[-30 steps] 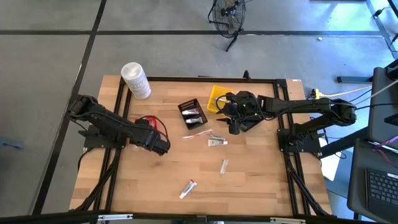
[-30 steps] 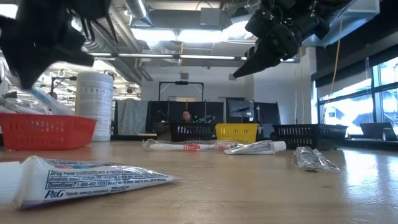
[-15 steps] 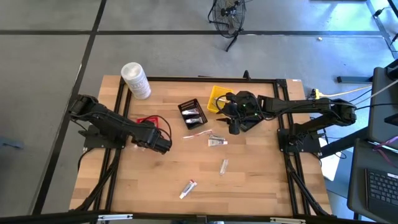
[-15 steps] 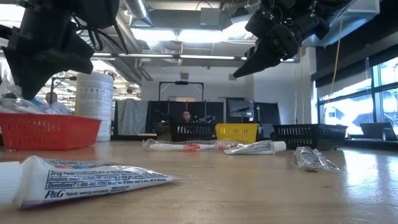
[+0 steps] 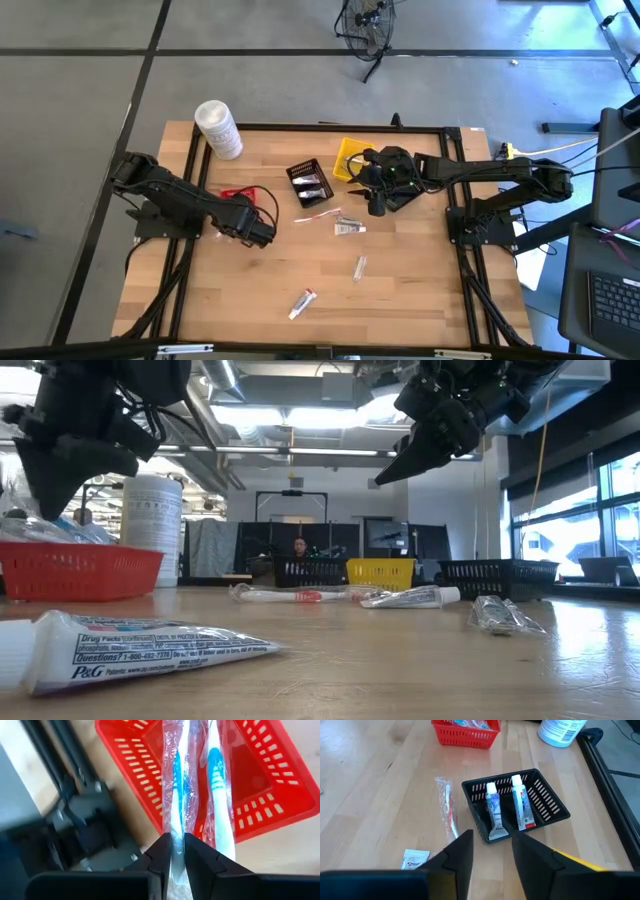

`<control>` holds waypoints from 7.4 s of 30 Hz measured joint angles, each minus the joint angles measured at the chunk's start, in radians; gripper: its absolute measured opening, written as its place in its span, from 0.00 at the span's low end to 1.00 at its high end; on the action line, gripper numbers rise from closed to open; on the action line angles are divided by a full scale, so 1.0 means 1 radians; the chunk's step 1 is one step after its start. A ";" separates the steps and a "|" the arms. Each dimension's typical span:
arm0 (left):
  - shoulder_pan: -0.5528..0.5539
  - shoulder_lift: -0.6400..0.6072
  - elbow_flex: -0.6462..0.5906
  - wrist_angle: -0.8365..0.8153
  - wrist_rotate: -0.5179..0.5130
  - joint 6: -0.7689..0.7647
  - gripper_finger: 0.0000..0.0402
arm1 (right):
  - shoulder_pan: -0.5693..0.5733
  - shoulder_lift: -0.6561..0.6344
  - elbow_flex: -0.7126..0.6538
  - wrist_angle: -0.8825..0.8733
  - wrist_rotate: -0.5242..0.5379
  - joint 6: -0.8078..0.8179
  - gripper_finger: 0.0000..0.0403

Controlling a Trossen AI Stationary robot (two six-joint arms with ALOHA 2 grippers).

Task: Pick & Place Travel size toiletries
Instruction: Put the blue toothbrush into the red bin, then put the toothpaste into the left black bin, then put the nail cutter into the yellow bin

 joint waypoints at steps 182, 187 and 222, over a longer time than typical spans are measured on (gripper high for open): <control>0.566 0.395 0.521 0.308 -0.134 1.377 0.35 | 0.119 -0.009 0.000 -0.506 0.330 0.441 0.07; 0.541 0.374 0.521 0.268 -0.134 1.290 0.34 | 0.119 -0.009 0.000 -0.450 0.331 0.371 0.08; 0.105 0.256 0.434 0.643 -0.139 1.161 0.33 | 0.237 0.302 0.000 -0.036 0.220 0.371 0.38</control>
